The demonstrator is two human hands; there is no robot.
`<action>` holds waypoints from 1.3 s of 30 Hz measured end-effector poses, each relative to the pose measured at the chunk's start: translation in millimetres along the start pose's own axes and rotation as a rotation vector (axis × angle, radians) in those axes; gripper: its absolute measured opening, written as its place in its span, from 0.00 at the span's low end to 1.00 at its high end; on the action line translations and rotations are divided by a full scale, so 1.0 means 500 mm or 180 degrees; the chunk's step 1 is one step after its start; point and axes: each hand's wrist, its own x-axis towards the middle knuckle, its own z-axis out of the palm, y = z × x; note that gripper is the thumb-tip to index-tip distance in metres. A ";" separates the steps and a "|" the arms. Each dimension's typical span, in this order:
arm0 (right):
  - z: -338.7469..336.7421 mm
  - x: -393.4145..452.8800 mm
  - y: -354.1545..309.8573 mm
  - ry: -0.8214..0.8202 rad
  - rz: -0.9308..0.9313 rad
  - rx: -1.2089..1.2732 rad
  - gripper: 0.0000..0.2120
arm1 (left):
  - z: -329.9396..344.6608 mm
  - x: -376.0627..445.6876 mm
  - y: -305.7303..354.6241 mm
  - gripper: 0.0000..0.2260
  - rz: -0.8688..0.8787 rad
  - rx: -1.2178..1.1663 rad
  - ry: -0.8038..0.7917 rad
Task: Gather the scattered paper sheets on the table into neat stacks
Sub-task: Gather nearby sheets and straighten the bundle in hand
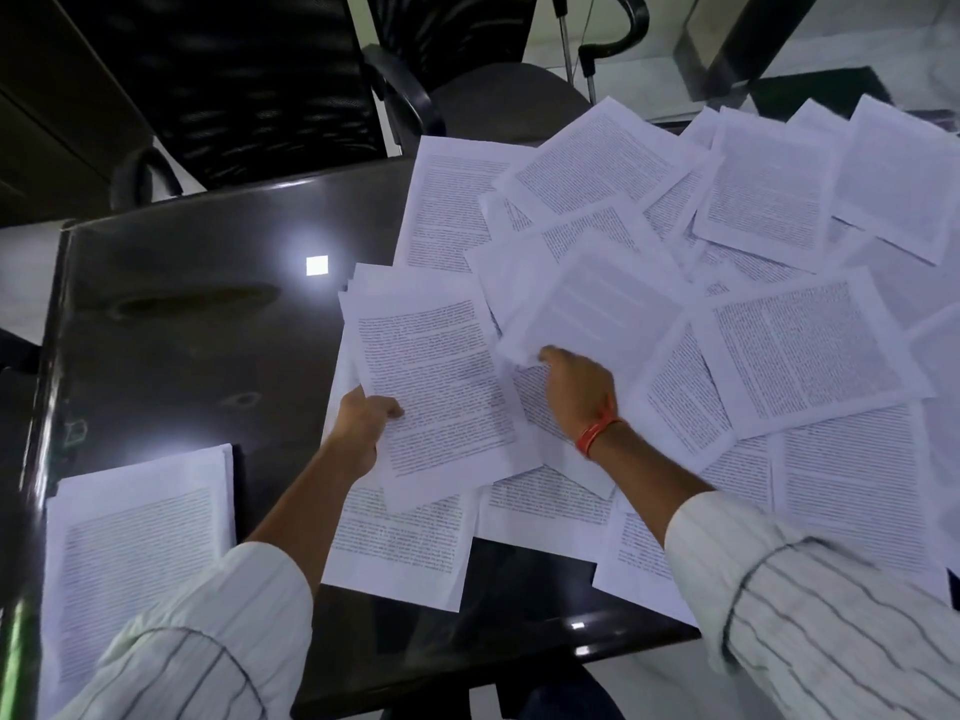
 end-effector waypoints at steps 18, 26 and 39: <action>0.049 0.052 -0.019 0.0116 -0.0297 0.0277 0.29 | -0.047 0.039 -0.018 0.05 0.0169 -0.0430 0.0086; 0.079 0.120 -0.037 -0.0519 0.0541 -0.0630 0.30 | -0.103 0.034 -0.017 0.04 0.0187 -0.0298 0.0265; 0.064 -0.014 -0.158 0.0416 -0.2178 0.0822 0.17 | -0.127 0.016 -0.028 0.10 0.0158 -0.0454 -0.0152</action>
